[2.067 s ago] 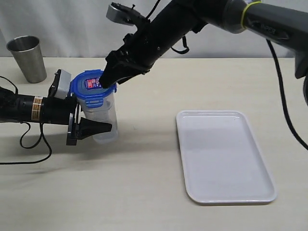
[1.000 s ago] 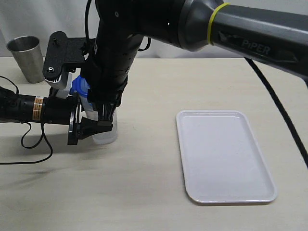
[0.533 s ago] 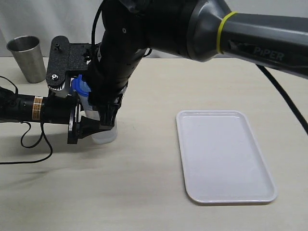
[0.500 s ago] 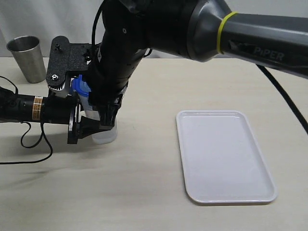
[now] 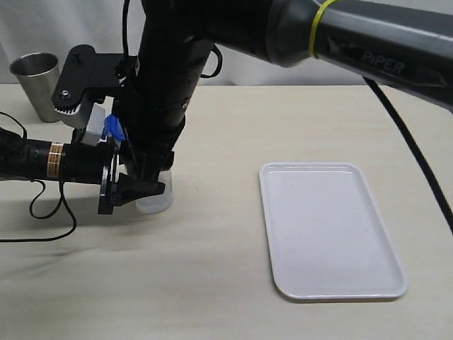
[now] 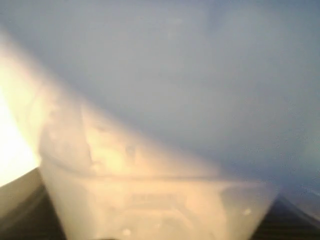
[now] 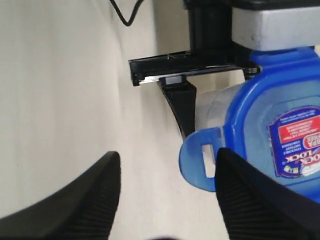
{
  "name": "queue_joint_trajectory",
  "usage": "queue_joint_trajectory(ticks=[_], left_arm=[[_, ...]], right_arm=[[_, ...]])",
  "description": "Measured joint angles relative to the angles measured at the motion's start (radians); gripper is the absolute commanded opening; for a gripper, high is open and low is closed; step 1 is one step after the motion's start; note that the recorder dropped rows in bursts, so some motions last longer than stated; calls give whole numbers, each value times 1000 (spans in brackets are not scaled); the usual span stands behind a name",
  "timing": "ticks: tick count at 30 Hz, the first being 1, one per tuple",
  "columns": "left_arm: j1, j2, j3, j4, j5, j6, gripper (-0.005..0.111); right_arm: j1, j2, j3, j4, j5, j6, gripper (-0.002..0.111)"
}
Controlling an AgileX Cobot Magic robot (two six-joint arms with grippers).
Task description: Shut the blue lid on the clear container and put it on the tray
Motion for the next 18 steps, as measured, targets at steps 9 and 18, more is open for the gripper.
queue_joint_trajectory(ticks=[9, 18], left_arm=[[0, 0, 0, 0, 2, -17, 0], [0, 0, 0, 0, 2, -21, 0]], right_arm=[[0, 2, -121, 31, 16, 2, 50], [0, 47, -126, -61, -19, 10, 34]])
